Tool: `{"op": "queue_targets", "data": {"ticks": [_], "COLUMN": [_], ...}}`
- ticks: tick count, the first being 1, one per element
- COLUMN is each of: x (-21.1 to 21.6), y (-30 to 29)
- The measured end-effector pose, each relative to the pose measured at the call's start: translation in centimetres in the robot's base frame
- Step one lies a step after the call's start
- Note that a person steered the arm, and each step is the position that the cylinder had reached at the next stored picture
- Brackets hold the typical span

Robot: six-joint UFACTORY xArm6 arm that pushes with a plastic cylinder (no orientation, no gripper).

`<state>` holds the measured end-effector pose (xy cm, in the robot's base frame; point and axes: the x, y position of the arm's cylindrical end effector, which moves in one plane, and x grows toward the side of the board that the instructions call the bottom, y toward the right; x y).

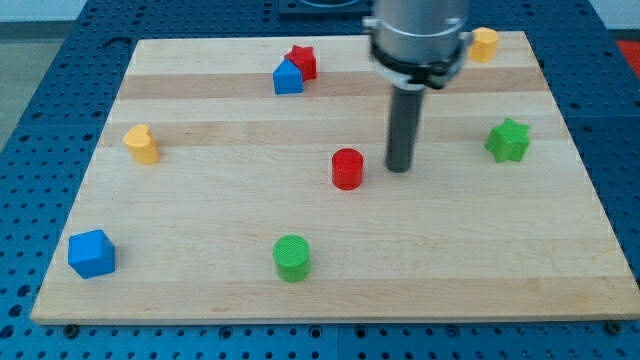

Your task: Slide the red circle towards the top center of the board

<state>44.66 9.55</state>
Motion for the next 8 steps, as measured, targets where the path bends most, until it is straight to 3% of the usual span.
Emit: {"op": "queue_targets", "data": {"ticks": [1,2,3,4,5,7,8], "x": [2.3,2.8,1.3,-3.2,-7.8,-7.1,-8.7], "y": [1.0,-2.7,-10.4,-17.4,-20.6,-24.1,-25.3]}}
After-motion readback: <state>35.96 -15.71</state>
